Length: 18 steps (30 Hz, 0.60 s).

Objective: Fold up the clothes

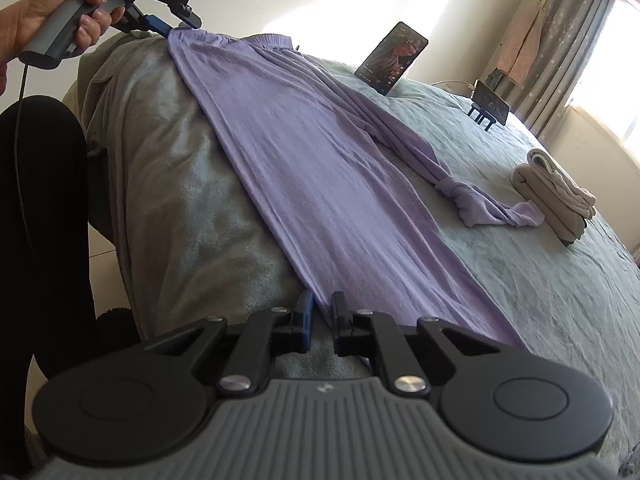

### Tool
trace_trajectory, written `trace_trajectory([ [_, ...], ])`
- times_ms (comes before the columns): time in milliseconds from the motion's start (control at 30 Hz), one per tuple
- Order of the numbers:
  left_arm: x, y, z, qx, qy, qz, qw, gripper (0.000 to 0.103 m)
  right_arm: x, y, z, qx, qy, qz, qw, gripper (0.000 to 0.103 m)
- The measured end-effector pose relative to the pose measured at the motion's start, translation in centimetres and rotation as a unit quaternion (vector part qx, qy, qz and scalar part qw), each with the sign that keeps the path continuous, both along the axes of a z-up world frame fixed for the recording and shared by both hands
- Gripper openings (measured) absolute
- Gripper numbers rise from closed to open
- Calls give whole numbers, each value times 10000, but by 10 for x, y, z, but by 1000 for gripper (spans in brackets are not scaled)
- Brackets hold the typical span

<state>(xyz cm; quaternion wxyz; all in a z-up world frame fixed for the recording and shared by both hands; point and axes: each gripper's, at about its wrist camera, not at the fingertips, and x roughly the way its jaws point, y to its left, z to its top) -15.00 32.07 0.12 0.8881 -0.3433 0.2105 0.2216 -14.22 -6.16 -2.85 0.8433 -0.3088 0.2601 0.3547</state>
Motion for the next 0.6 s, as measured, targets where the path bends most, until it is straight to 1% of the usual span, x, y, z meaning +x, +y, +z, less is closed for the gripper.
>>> trace_trajectory([
  [33, 2, 3, -2, -25, -19, 51, 10000, 33, 0, 1, 0, -18, -8, 10, 10000, 2],
  [67, 3, 4, -2, -13, -37, 97, 9999, 25, 0, 0, 1, -15, -2, 24, 10000, 0],
  [133, 4, 6, -3, 30, -78, 189, 9998, 17, 0, -2, 4, 26, 33, 62, 10000, 0],
  [167, 3, 6, -3, 115, -110, 230, 9996, 10, 0, -3, 6, 46, 50, 81, 9999, 0],
  [267, -4, 3, 1, 383, -158, 380, 9984, 7, 1, -6, 11, 107, 102, 139, 9998, 0],
  [333, -7, 3, 1, 518, -128, 494, 9974, 7, 1, -8, 15, 148, 137, 177, 9996, 0],
  [367, -7, 5, -1, 535, -52, 501, 9973, 7, 1, -9, 16, 168, 154, 196, 9995, 0],
  [467, -4, 7, -8, 627, 124, 484, 9968, 10, 0, -9, 16, 162, 244, 233, 9993, 0],
  [500, -3, 6, -7, 697, 156, 467, 9964, 13, -1, -8, 13, 110, 274, 253, 9992, 0],
  [533, -3, 4, -5, 752, 171, 467, 9959, 13, -2, -7, 10, 69, 295, 259, 9992, 0],
  [567, -4, 3, -3, 808, 187, 468, 9955, 16, -2, -6, 7, 37, 308, 255, 9992, 0],
  [600, -4, 1, -1, 852, 195, 473, 9950, 23, -2, -6, 5, 37, 327, 239, 9992, 0],
])
